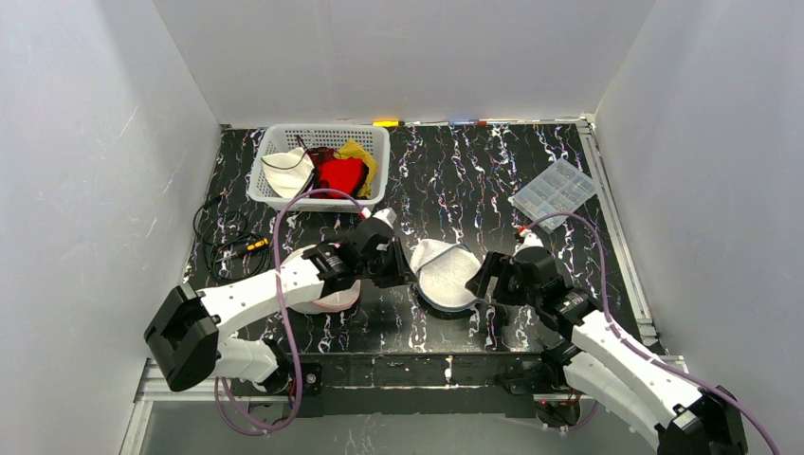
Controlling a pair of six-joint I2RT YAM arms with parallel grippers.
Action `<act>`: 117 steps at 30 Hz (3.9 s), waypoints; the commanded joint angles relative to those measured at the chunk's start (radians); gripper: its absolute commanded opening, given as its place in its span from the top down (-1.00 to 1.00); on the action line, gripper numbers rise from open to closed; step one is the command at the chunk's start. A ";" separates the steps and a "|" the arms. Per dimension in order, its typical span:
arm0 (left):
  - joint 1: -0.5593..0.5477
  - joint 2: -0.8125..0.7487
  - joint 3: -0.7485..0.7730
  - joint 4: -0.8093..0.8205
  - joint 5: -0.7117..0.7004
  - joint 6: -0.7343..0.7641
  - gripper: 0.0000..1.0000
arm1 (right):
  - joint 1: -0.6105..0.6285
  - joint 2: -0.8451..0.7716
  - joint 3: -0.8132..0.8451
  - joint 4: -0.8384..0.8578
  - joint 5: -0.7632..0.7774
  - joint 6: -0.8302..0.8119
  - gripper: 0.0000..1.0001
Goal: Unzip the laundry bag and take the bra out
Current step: Adjust the laundry bag at the center of the board, then move the laundry bag to the center of the board.
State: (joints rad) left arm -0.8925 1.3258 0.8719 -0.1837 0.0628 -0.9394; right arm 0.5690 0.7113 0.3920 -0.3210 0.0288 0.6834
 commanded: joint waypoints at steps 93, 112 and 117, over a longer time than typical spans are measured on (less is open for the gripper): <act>0.001 -0.508 -0.141 -0.384 -0.281 0.018 0.77 | -0.311 1.284 0.795 0.586 0.035 0.160 0.39; 0.003 -0.574 -0.100 -0.458 -0.367 0.063 0.52 | -0.243 0.993 0.764 0.415 0.099 -0.010 -0.97; 0.003 -0.600 -0.068 -0.537 -0.427 0.034 0.28 | -0.143 0.820 0.748 0.344 0.176 -0.084 -0.97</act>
State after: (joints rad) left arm -0.8925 0.7570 0.7506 -0.6331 -0.2737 -0.8913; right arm 0.3477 1.6814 1.1492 0.0757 0.1291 0.6857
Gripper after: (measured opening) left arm 0.300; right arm 0.984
